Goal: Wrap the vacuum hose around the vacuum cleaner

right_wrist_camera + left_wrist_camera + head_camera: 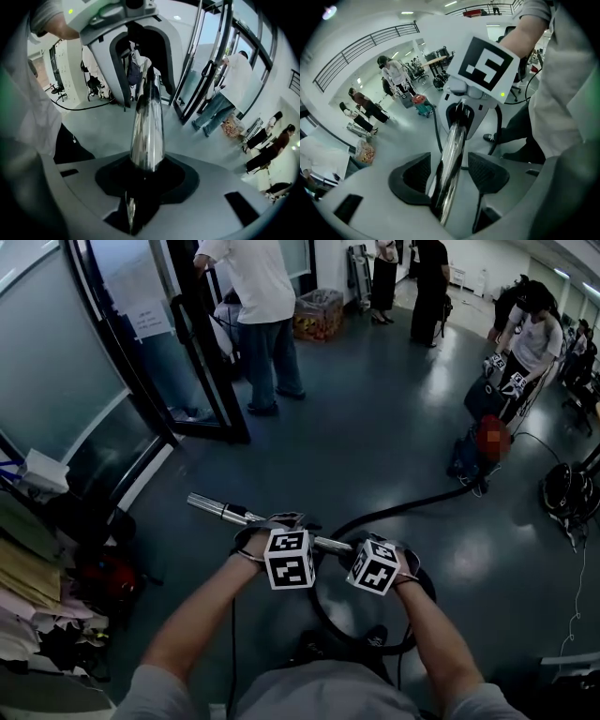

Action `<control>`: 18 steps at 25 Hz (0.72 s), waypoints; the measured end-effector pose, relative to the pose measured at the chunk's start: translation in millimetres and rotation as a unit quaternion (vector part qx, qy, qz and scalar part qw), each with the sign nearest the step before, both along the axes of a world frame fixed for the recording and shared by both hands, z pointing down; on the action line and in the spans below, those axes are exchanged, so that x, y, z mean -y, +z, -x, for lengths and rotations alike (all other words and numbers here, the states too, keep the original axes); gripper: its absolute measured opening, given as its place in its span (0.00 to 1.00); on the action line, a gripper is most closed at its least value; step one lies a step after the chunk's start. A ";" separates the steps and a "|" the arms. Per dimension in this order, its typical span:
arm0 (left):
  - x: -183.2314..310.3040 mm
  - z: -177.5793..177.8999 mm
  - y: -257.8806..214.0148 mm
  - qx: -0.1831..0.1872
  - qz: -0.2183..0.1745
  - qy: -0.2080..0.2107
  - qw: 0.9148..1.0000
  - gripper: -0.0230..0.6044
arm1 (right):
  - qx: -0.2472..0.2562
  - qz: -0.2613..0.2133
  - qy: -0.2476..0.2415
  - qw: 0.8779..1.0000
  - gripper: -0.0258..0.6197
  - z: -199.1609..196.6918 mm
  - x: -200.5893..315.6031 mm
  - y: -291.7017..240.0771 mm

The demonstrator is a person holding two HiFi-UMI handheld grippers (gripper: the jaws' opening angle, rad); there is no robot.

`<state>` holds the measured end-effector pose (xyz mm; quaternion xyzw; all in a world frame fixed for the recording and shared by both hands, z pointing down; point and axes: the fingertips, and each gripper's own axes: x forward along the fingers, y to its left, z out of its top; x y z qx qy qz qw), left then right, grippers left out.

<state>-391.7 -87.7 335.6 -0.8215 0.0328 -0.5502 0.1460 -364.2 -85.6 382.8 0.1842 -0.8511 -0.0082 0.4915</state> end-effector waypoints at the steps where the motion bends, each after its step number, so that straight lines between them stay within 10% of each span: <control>1: 0.4 -0.1 4.4 0.005 0.004 -0.002 1.000 0.42 | 0.001 0.001 -0.002 1.000 0.25 -1.5 -1.1 -0.8; 18: -26.7 4.4 60.3 0.008 0.025 0.060 0.998 0.42 | -0.092 0.024 0.026 0.995 0.25 -10.1 -40.1 10.7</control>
